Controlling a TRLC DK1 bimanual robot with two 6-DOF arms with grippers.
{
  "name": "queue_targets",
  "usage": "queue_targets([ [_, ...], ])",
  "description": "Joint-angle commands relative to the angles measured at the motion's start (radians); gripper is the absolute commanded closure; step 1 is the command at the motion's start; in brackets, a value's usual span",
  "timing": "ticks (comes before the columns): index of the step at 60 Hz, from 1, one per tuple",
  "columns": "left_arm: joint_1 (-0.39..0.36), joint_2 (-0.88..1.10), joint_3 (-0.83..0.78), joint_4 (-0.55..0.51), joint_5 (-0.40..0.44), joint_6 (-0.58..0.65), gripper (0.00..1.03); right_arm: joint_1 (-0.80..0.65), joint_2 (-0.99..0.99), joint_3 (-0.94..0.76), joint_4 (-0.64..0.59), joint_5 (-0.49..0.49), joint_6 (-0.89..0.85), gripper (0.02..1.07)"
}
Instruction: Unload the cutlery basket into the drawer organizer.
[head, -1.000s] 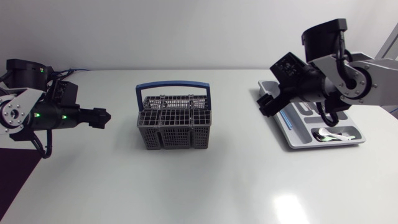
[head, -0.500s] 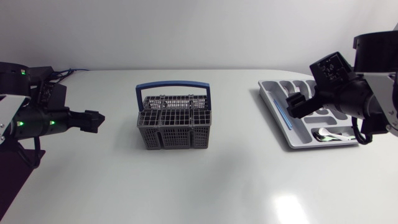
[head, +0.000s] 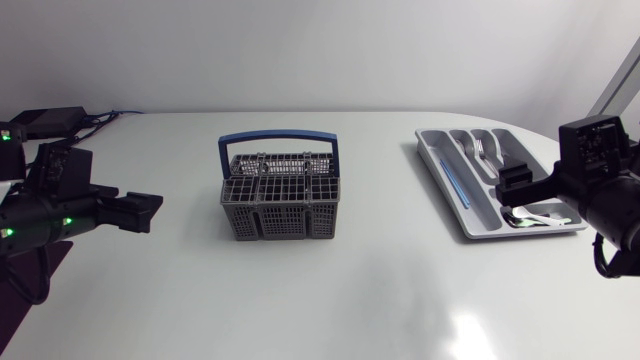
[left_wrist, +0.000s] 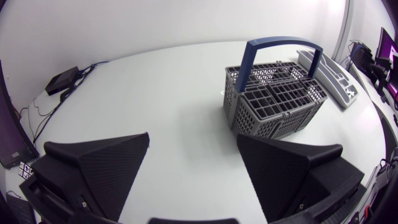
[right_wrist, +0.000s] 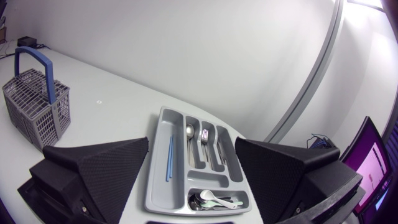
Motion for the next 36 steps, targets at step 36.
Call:
queue_targets([
  [36, -0.022, -0.306, -0.185, -0.048, -0.014, 0.021, 0.04, -0.053, -0.427, -0.255, 0.014, -0.019, 0.083, 0.07],
])
